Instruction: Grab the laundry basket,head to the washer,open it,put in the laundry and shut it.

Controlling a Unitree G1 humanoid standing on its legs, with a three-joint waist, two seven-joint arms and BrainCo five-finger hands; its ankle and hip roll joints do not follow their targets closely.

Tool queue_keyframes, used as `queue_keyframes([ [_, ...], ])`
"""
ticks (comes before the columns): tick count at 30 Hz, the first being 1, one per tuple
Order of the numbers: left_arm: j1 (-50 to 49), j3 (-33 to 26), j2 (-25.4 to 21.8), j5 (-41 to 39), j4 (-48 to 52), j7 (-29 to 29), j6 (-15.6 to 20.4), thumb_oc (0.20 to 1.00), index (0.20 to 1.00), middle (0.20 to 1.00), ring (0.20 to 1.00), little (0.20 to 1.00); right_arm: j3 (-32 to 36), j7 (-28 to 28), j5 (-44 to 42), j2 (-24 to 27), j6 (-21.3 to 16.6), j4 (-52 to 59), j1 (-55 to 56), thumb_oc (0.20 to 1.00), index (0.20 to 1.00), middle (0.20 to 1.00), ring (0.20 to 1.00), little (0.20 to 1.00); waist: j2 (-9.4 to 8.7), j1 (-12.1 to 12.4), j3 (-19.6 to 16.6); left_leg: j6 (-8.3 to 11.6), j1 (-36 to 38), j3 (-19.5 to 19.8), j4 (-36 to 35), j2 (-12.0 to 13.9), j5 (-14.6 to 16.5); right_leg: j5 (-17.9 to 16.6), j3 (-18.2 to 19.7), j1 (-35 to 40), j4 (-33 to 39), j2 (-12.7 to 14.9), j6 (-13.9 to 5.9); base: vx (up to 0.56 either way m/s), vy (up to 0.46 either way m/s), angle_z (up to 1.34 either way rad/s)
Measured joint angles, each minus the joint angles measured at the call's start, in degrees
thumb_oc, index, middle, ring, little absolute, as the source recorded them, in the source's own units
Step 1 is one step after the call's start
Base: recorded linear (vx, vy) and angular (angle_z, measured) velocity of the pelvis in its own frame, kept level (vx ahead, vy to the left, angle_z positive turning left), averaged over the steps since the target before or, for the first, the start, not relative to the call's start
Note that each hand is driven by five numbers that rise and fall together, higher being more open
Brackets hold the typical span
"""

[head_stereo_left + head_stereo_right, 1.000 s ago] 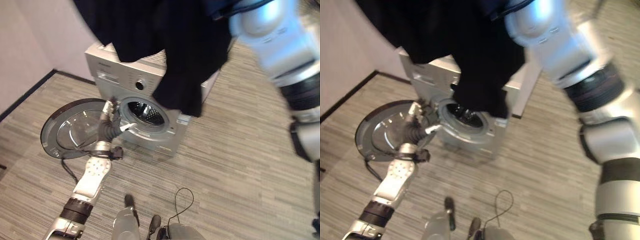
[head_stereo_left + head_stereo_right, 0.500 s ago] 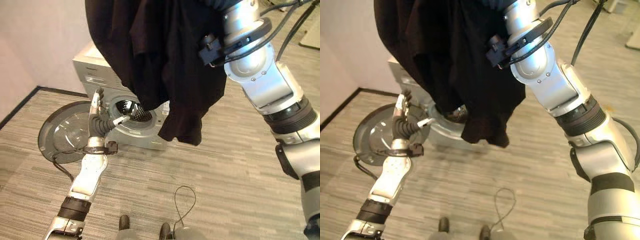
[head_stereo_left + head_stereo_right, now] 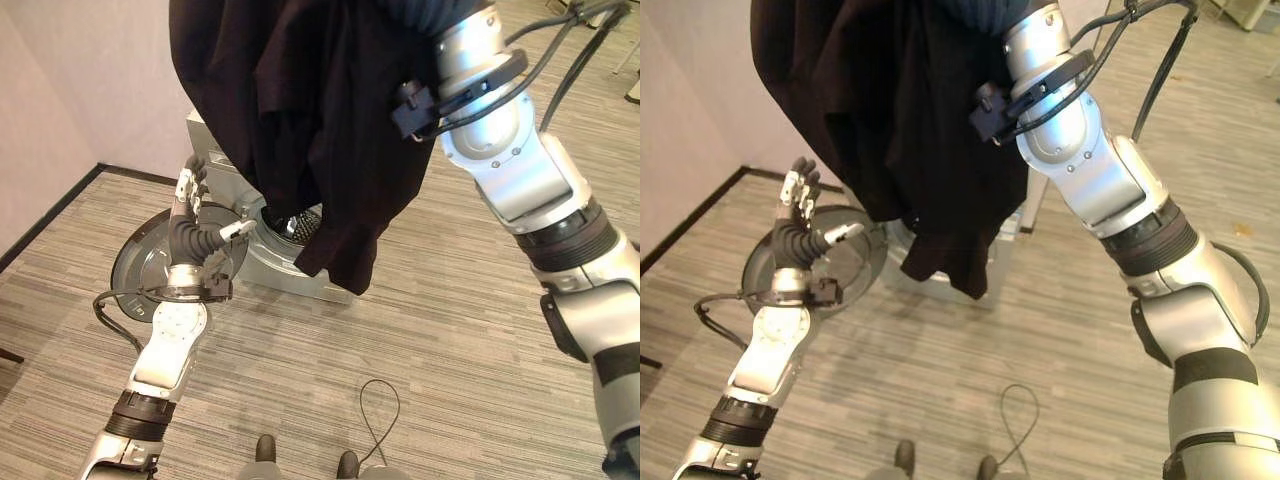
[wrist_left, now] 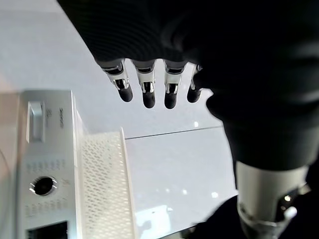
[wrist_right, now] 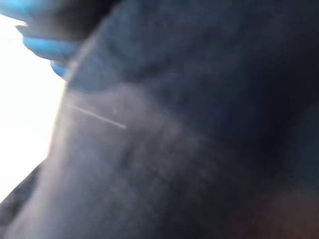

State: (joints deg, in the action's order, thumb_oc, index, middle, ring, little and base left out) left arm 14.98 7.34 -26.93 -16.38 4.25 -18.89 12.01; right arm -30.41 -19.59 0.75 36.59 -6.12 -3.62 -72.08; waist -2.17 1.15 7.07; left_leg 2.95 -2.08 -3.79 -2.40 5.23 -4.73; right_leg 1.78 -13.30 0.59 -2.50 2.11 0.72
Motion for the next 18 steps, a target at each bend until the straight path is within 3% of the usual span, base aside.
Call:
queue_keyframes([
  [3,2.38,0.62,-1.0,-6.23,0.06,1.6,-0.09,1.0,1.0,1.0,1.0,1.0,0.0,1.16,-0.59,0.01,0.29,0.15,1.15,0.2,0.2,0.2,0.2,0.2,0.25,0.02,0.0,-0.04,0.08,0.24,-0.05,-0.39,0.0,-1.89,-0.22,1.95,3.74,-0.05,-0.56,0.01,0.013,0.04],
  [7,7.25,2.69,-4.19,-8.34,-0.31,1.77,-0.34,1.0,1.0,1.0,1.0,1.0,0.16,1.35,-2.24,0.24,0.62,0.57,4.09,0.2,0.2,0.2,0.2,0.2,1.39,-0.15,-0.19,-0.23,0.04,0.61,-0.15,-0.83,0.03,-3.43,-0.62,3.59,6.92,-0.06,-0.88,0.01,0.005,0.07],
  [11,12.09,5.71,0.66,-8.31,-2.87,1.6,-0.32,1.0,1.0,1.0,1.0,1.0,1.8,2.62,-3.4,0.67,1.13,3.49,12.34,0.2,0.2,0.2,0.2,0.2,2.96,-0.53,-1.01,-0.66,0.01,1.38,-0.94,-1.1,-0.25,-3.66,-1.31,3.76,7.36,0.01,-1.09,0.0,-0.006,0.1],
  [18,7.73,15.91,7.62,-9.19,-5.92,4.62,-1.57,1.0,1.0,1.0,1.0,1.0,2.46,4.0,-6.75,0.05,1.05,6.05,20.19,0.2,0.2,0.2,0.2,0.2,3.23,-2.08,-1.05,-0.53,0.07,0.03,-2.04,-0.84,-0.56,-3.86,-0.11,2.63,7.39,-0.13,-0.91,0.0,0.01,-0.09],
])
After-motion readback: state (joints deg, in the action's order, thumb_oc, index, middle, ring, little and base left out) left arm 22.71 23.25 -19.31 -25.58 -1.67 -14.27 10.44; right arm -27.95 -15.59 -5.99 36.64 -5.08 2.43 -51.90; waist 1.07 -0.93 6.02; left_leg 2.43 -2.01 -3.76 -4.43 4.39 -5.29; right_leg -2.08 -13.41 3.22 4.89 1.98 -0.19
